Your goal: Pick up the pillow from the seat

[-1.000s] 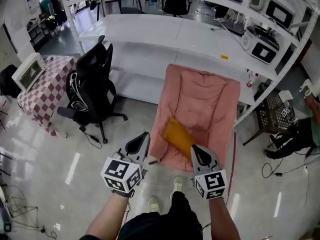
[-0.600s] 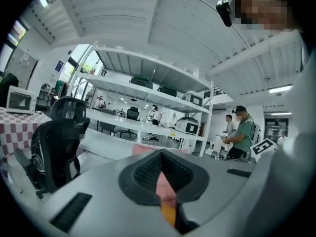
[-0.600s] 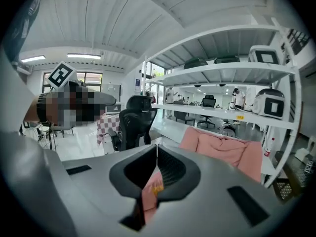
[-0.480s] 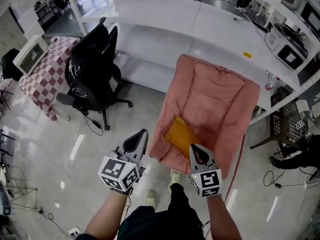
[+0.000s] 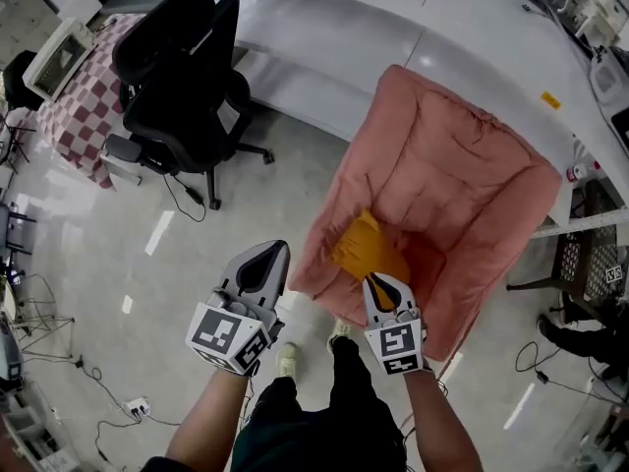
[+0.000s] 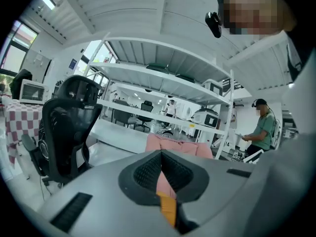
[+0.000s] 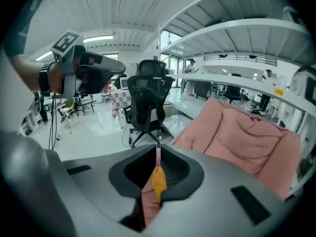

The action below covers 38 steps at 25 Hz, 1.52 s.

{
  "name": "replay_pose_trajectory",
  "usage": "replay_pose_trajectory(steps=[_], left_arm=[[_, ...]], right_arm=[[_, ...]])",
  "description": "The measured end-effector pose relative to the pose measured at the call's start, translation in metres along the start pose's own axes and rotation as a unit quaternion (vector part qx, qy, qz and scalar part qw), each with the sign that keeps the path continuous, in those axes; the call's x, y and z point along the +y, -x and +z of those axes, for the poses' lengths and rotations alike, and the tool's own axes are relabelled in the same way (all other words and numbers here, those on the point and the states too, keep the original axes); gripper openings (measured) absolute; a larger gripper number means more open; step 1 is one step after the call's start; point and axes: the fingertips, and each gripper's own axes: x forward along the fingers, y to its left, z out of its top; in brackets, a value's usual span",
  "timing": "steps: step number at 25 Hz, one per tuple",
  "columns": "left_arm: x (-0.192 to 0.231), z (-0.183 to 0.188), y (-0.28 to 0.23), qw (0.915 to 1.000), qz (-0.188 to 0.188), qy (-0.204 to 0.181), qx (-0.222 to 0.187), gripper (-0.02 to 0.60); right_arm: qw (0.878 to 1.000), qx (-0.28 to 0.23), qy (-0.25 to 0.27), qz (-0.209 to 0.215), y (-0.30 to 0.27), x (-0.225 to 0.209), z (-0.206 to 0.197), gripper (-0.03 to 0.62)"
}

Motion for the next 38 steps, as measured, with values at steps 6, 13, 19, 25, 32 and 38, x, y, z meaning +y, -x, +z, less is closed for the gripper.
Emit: replay_pose_trajectory(steps=[6, 13, 19, 25, 32, 38], left_arm=[[0.021, -0.03, -0.022, 0.9994, 0.028, 0.01, 0.015, 0.005], [0.041, -0.052, -0.035, 0.9975, 0.06, 0.028, 0.025, 0.005], [0.053, -0.068, -0.041, 0.9958, 0.08, 0.035, 0.027, 0.005], [0.059, -0.078, -0.042, 0.9945, 0.089, 0.045, 0.03, 0.005], [0.067, -0.082, -0.04, 0.9938, 0.095, 0.049, 0.031, 0.005], [0.069, -0.092, -0.033, 0.9933, 0.097, 0.051, 0.037, 0.005]], right_arm=[[0.996, 0.063, 0.052, 0.044, -0.057, 0.003, -0.038, 0.025], [0.982, 0.109, 0.124, 0.09, -0.106, 0.013, -0.07, 0.092], [0.963, 0.144, 0.207, 0.097, -0.142, 0.022, -0.107, 0.143], [0.94, 0.18, 0.27, 0.106, -0.165, 0.032, -0.135, 0.222], [0.925, 0.204, 0.312, 0.081, -0.186, 0.031, -0.155, 0.219], [0.919, 0.205, 0.333, 0.047, -0.197, 0.025, -0.159, 0.107]])
